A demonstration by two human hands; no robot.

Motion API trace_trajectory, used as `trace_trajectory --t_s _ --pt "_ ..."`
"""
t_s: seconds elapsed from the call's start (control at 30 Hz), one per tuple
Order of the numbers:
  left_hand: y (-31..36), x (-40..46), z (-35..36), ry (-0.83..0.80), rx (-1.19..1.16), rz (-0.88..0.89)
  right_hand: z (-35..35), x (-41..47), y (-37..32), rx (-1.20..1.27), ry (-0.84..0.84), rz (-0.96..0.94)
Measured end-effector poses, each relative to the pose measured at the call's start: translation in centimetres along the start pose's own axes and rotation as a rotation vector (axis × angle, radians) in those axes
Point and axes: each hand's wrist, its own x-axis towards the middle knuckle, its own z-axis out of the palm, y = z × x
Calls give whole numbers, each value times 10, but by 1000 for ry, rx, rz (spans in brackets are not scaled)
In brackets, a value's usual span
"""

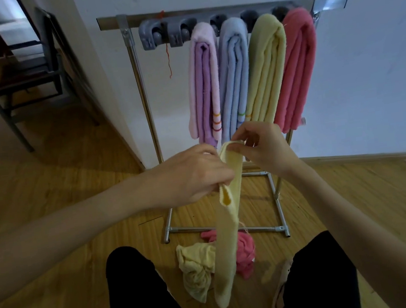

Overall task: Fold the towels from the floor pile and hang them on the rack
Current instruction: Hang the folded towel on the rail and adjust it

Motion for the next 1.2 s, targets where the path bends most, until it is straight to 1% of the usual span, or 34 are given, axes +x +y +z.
trace_trajectory --t_s 0.07,0.2,0.3,0.4,0.53,0.67,0.83,0.9,1.07,1.2 --pt "-6 1 3 55 11 -94 -1 1 -4 90 -10 45" --pt "-16 2 11 220 -86 -275 -6 0 -13 288 -22 93" --pt "-18 5 15 325 -106 -340 -10 -2 -19 320 -63 68" --pt "-17 5 20 390 -98 -384 -12 -3 -21 325 -103 59" --pt "-16 8 22 433 -103 -427 -16 -4 -23 336 -132 28" --pt "-14 12 24 464 -90 -463 -17 -8 -25 377 -117 5" --pt "-13 22 24 545 -76 -528 -20 -11 -22 377 -91 -25" --pt "-12 26 23 574 -88 -554 -21 -11 -21 356 -60 -61" --pt "-12 34 20 592 -100 -584 -17 -9 -20 355 74 -42" --pt "-12 35 10 553 -72 -521 -21 0 -13 237 119 -69"
